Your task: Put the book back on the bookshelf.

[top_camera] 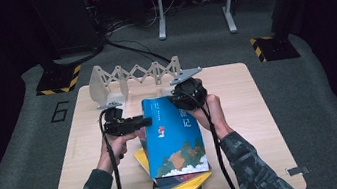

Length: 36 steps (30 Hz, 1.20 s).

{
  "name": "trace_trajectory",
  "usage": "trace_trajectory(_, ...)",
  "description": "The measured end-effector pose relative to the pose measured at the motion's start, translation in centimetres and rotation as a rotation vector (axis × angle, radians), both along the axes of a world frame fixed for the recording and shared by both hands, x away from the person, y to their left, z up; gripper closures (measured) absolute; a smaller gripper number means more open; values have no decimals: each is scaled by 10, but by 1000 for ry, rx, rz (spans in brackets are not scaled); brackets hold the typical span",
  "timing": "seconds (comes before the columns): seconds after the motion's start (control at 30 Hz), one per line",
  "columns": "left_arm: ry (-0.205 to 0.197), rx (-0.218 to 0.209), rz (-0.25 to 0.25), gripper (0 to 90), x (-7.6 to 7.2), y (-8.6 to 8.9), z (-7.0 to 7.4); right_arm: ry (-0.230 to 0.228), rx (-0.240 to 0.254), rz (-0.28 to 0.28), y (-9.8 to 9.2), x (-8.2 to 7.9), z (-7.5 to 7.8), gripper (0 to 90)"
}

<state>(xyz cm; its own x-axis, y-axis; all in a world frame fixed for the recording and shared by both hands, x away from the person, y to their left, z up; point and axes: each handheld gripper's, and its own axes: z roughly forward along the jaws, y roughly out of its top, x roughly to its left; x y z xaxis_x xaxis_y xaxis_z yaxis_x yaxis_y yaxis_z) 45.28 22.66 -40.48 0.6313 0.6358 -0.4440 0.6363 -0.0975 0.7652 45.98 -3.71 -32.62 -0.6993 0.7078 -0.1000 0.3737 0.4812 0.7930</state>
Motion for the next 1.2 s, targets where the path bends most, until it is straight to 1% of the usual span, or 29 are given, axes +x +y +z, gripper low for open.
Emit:
trace_trajectory(0.03, -5, 6, 1, 494, 0, -1, 0, 5, 8, -2, -5, 3, -5, 712)
trace_trajectory(0.1, -15, 28, 8, 496, 0, -4, -2, 57, 45, -13, -13, 11, -17, 759)
trace_trajectory(0.17, -20, 35, 11, 496, -1, -5, -2, 59, 42, -22, -14, 12, -21, 751)
trace_trajectory(0.2, -26, 37, 13, 498, -2, -5, -2, 100, 45, -55, -16, 16, -25, 631)
trace_trajectory(0.23, -35, 37, 15, 498, -3, -6, -2, 100, 45, -55, -16, 16, -25, 631)
trace_trajectory(0.27, -46, 48, 17, 499, -5, -6, -1, 126, 52, -80, -21, 21, -30, 539)
trace_trajectory(0.3, -46, 48, 17, 500, -5, -6, -1, 126, 52, -80, -21, 21, -30, 539)
trace_trajectory(0.4, -64, 76, 22, 501, -9, -7, 0, 232, 67, -110, -35, 25, -47, 359)
trace_trajectory(0.43, -64, 76, 22, 502, -9, -7, 0, 232, 67, -110, -35, 25, -47, 359)
trace_trajectory(0.5, -71, 90, 28, 505, -9, -7, 0, 321, 84, -124, -43, 24, -63, 229)
trace_trajectory(0.53, -68, 93, 33, 505, -10, -7, 0, 321, 84, -124, -43, 24, -63, 229)
trace_trajectory(0.57, -236, 139, 76, 884, -19, -2, 10, 383, 100, -119, -48, 23, -74, 175)
trace_trajectory(0.6, -236, 139, 76, 900, -19, -2, 10, 383, 100, -119, -48, 23, -74, 175)
trace_trajectory(0.63, -251, 138, 60, 900, -21, -1, 18, 417, 105, -110, -49, 23, -80, 176)
trace_trajectory(0.67, -192, 175, 16, 898, -19, -6, 24, 467, 113, -82, -45, 21, -87, 196)
trace_trajectory(0.7, -192, 175, 16, 891, -19, -6, 24, 478, 103, -70, -41, 23, -91, 183)
trace_trajectory(0.73, -209, 214, 34, 868, -18, -8, 23, 483, 86, -79, -38, 24, -93, 181)
trace_trajectory(0.77, -194, 219, 32, 822, -17, -7, 22, 487, 77, -91, -36, 25, -94, 181)
trace_trajectory(0.8, -162, 218, 29, 822, -14, -5, 20, 487, 77, -91, -36, 25, -94, 181)
trace_trajectory(0.83, -129, 197, 59, 759, -11, 0, 11, 482, 66, -93, -36, 26, -96, 206)
trace_trajectory(0.87, -129, 197, 59, 702, -11, 0, 11, 474, 59, -90, -35, 25, -96, 208)
trace_trajectory(0.9, -98, 192, 74, 648, -10, 1, 5, 475, 54, -96, -35, 24, -96, 209)
trace_trajectory(0.93, -78, 194, 88, 648, -9, 3, 0, 475, 54, -96, -35, 24, -96, 209)
trace_trajectory(0.97, -38, 166, 109, 562, -7, 9, -9, 472, 49, -93, -37, 24, -95, 208)
trace_trajectory(1.0, -38, 166, 109, 502, -7, 9, -9, 472, 49, -93, -37, 24, -95, 208)
trace_trajectory(1.03, -20, 158, 124, 502, -7, 12, -13, 474, 59, -95, -38, 24, -95, 207)
trace_trajectory(1.07, -2, 157, 153, 391, -8, 17, -18, 471, 72, -104, -42, 23, -95, 201)
trace_trajectory(1.1, -2, 157, 153, 345, -8, 17, -18, 466, 79, -107, -44, 23, -94, 200)
trace_trajectory(1.2, 32, 183, 177, 278, -10, 26, -29, 420, 105, -117, -51, 21, -88, 207)
